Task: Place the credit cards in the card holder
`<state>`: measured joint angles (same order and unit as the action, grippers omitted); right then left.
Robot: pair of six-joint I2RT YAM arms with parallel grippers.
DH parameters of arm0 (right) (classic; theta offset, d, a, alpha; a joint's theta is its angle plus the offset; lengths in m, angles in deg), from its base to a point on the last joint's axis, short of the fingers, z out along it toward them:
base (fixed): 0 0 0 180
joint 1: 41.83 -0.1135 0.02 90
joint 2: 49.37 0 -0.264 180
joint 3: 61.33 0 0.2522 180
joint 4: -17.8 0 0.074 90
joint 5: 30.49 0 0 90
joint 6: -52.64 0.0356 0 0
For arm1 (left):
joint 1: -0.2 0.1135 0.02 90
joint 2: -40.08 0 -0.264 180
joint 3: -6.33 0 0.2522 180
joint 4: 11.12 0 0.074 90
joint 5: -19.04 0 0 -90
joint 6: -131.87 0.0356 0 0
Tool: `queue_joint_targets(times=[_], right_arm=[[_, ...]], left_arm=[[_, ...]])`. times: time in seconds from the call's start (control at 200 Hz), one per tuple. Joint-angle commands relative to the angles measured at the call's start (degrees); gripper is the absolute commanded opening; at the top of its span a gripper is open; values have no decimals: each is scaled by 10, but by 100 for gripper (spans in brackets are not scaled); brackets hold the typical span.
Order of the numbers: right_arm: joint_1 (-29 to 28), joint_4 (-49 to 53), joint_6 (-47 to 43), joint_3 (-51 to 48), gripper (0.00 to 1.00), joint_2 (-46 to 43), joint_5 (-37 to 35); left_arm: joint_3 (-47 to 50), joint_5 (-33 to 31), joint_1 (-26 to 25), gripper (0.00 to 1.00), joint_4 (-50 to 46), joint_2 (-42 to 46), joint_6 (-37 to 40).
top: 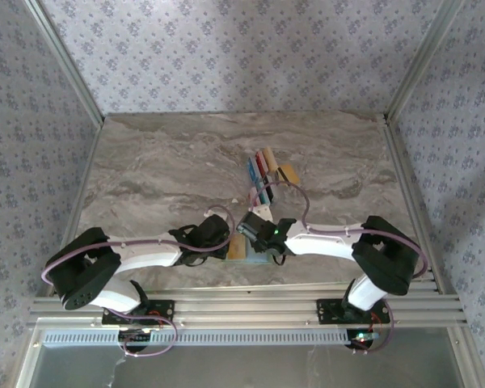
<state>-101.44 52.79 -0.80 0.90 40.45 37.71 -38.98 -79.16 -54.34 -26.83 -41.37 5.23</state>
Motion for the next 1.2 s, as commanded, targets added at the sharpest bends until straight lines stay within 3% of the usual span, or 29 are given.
queue_joint_targets(times=[0.0,0.43,0.7,0.989,1.194], right_arm=[[-4,4,0,3,42,-26,-16],[28,-38,-16,-11,39,22,57],[27,-43,-11,-19,35,25,61],[21,-23,-15,-10,20,-1,41],[15,4,-21,15,16,0,16]], left_arm=[[-12,-3,-6,20,-19,-5,5],[-13,-3,-6,20,-24,1,7],[-11,-4,-6,20,-22,-4,7],[-6,1,-6,20,-12,-12,3],[-4,7,-6,20,-4,-21,0]])
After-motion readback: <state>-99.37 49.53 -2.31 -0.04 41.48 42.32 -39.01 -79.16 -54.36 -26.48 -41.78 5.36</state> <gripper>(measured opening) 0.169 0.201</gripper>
